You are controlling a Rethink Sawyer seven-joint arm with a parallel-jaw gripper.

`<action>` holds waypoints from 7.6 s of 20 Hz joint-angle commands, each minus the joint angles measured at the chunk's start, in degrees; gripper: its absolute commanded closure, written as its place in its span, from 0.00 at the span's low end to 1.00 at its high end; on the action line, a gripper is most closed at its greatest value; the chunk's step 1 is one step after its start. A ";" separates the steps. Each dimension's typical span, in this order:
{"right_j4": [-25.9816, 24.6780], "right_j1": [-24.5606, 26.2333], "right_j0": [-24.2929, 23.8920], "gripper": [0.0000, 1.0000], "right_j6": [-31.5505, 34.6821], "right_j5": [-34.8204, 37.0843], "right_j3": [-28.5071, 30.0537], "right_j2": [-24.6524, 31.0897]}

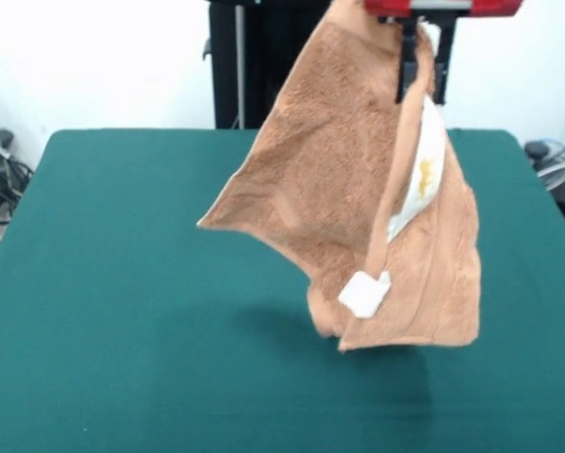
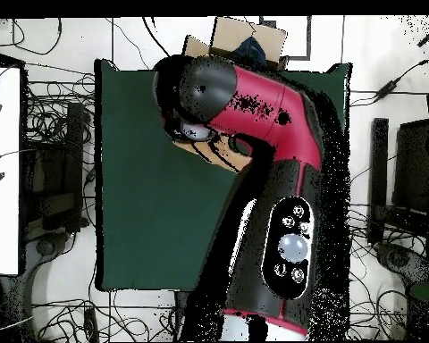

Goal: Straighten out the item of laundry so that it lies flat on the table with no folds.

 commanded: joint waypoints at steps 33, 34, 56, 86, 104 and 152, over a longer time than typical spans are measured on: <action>-5.54 -1.27 -6.62 1.00 0.75 -10.88 -6.64 4.97; -6.38 -0.29 -6.63 1.00 -0.10 -10.54 -8.65 4.95; -24.13 -17.25 -0.66 1.00 14.26 -59.01 23.22 -4.20; -27.86 -27.19 -10.38 1.00 12.77 -79.27 46.39 6.53; -18.11 -27.18 -13.68 1.00 20.18 -74.72 54.06 13.59; -27.21 -22.05 -50.22 1.00 18.72 -80.74 62.82 50.06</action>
